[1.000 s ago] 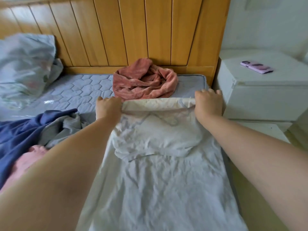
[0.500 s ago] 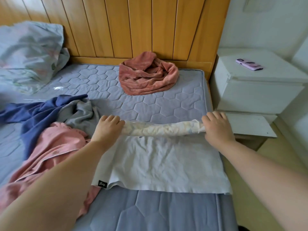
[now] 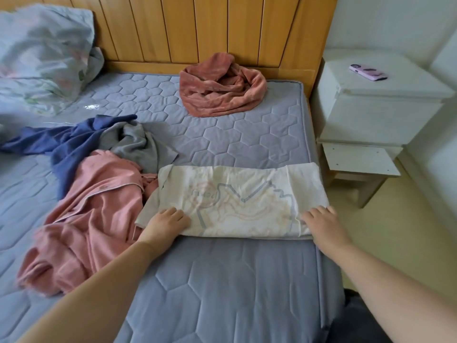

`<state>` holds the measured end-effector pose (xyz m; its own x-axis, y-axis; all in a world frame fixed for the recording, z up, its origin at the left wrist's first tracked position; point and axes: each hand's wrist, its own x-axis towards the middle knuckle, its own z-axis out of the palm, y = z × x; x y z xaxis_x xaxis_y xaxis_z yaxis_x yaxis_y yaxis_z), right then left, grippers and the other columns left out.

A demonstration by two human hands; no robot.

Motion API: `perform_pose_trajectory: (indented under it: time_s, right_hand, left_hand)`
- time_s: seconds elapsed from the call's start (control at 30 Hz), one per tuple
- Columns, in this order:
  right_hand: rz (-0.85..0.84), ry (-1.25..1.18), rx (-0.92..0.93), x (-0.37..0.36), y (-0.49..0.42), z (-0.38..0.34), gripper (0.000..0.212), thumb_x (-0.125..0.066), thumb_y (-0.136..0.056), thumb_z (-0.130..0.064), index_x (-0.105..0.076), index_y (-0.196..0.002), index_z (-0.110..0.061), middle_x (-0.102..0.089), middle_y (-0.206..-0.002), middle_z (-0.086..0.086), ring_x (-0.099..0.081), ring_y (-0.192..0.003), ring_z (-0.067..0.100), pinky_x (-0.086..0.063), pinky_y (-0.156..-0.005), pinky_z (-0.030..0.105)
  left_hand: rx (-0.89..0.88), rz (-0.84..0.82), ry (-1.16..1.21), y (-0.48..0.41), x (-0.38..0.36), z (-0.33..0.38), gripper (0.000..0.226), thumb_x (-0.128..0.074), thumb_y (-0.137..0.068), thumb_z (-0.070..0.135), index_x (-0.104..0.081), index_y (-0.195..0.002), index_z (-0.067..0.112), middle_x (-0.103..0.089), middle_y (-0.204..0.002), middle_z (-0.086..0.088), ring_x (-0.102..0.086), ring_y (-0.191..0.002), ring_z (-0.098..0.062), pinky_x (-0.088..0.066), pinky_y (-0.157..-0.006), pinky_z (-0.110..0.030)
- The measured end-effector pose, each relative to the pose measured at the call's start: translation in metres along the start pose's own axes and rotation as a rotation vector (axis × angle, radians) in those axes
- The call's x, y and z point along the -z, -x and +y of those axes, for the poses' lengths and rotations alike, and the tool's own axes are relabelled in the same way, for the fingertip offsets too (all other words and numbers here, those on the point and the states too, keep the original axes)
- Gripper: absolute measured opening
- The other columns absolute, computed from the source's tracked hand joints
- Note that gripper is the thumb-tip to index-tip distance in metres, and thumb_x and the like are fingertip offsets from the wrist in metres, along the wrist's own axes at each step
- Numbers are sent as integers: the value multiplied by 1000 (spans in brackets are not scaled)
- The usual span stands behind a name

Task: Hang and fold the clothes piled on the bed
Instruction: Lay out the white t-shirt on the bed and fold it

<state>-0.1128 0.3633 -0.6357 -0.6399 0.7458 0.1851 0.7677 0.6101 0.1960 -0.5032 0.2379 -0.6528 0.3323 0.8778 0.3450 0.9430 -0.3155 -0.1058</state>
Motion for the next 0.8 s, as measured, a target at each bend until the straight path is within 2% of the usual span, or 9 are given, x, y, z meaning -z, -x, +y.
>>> perform_pose_trajectory:
  time_s: [0.1,0.17,0.23,0.27,0.37,0.47,0.57,0.63,0.8]
  right_hand:
    - [-145,20,-57,-4,5,-10,25,-76,-60,-3,-64,-79,-14,-63,-76,4,-62,-73,27,-48,-63,37]
    - [-294,35,-148,-3,5,-12,27,-59,-80,-5,-56,-103,-17,-57,-108,2,-53,-105,23,-41,-83,30]
    - [-392,-74,-189,-4,6,-11,30,-54,-78,-5,-49,-104,-19,-50,-115,0,-44,-111,20,-37,-84,26]
    - [-410,-129,-197,-3,7,-11,29,-54,-76,-5,-47,-100,-19,-49,-115,0,-43,-110,20,-36,-81,25]
    - [-411,-339,-263,-4,8,-5,24,-50,-76,-2,-50,-95,-17,-50,-112,2,-43,-107,20,-28,-74,23]
    - [-254,-518,-396,-6,6,0,19,-48,-85,-2,-62,-97,-4,-52,-106,6,-47,-103,23,-26,-71,24]
    - [-146,-556,-428,-12,0,3,15,-52,-87,-8,-62,-81,1,-51,-93,9,-50,-87,25,-26,-65,27]
    - [-119,-592,-479,-13,-8,7,14,-54,-87,-11,-57,-75,-3,-47,-90,5,-48,-78,23,-27,-62,27]
    - [-46,-639,-694,-25,-43,36,19,-53,-91,-17,-56,-106,-6,-48,-112,7,-53,-87,26,-38,-70,29]
  left_hand:
    - [73,-235,-20,1,2,9,22,-43,-64,8,-51,-80,21,-57,-74,-1,-59,-66,-25,-47,-54,-30]
    - [196,-606,-71,-16,18,22,29,-49,-73,12,-56,-100,21,-59,-100,-1,-60,-95,-26,-47,-77,-34]
    - [313,-943,-107,-45,33,35,37,-49,-85,25,-54,-121,21,-56,-123,0,-53,-116,-23,-41,-92,-34]
    - [349,-1002,-109,-61,38,42,38,-45,-87,26,-53,-124,20,-56,-126,-1,-53,-117,-23,-42,-91,-35]
    - [406,-747,-57,-103,40,64,37,-41,-90,16,-55,-124,16,-56,-122,-4,-55,-111,-23,-47,-85,-34]
    - [448,-520,139,-131,17,91,45,-38,-95,21,-36,-140,20,-35,-146,-6,-33,-134,-26,-34,-105,-41]
    - [405,-618,195,-152,-19,119,56,-23,-101,36,-3,-152,27,1,-160,-2,2,-147,-25,-7,-118,-47]
    - [453,-627,236,-163,-41,129,56,-15,-101,43,3,-152,31,10,-160,2,12,-147,-22,2,-118,-49]
    - [467,-533,149,-172,-76,129,60,-15,-98,49,4,-152,31,13,-160,-2,16,-146,-22,7,-117,-52]
